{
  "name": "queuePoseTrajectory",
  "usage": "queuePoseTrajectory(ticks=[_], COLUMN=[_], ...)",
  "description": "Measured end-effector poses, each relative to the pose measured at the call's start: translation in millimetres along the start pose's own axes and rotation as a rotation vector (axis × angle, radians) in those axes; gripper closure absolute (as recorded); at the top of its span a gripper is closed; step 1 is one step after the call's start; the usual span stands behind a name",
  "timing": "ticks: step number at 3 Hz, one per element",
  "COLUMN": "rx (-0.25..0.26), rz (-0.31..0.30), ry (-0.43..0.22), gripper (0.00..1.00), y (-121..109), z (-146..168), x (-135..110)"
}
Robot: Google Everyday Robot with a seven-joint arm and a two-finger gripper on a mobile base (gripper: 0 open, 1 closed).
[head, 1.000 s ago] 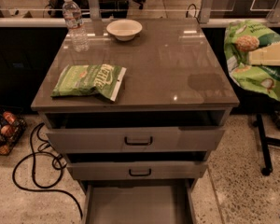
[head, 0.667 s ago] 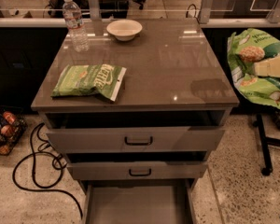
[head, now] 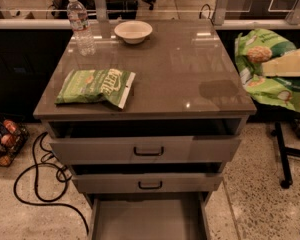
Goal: Pick green jalapeno chip bag from top drawer and place on counter
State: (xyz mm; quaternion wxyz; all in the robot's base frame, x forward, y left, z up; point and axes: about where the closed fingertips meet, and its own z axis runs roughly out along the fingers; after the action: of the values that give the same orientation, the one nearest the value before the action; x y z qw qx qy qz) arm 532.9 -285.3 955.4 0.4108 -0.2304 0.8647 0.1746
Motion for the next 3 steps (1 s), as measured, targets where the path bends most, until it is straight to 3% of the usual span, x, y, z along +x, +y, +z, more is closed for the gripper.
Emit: queuePoseTrajectory(ticks=[2, 3], rx=[0.107, 0.099], rz=[0.020, 0.018], ry=[0.057, 0.058], gripper=[0.99, 0.78], y=[-53.3, -50.3], z=[56.3, 56.6], x=[-31.2, -30.1])
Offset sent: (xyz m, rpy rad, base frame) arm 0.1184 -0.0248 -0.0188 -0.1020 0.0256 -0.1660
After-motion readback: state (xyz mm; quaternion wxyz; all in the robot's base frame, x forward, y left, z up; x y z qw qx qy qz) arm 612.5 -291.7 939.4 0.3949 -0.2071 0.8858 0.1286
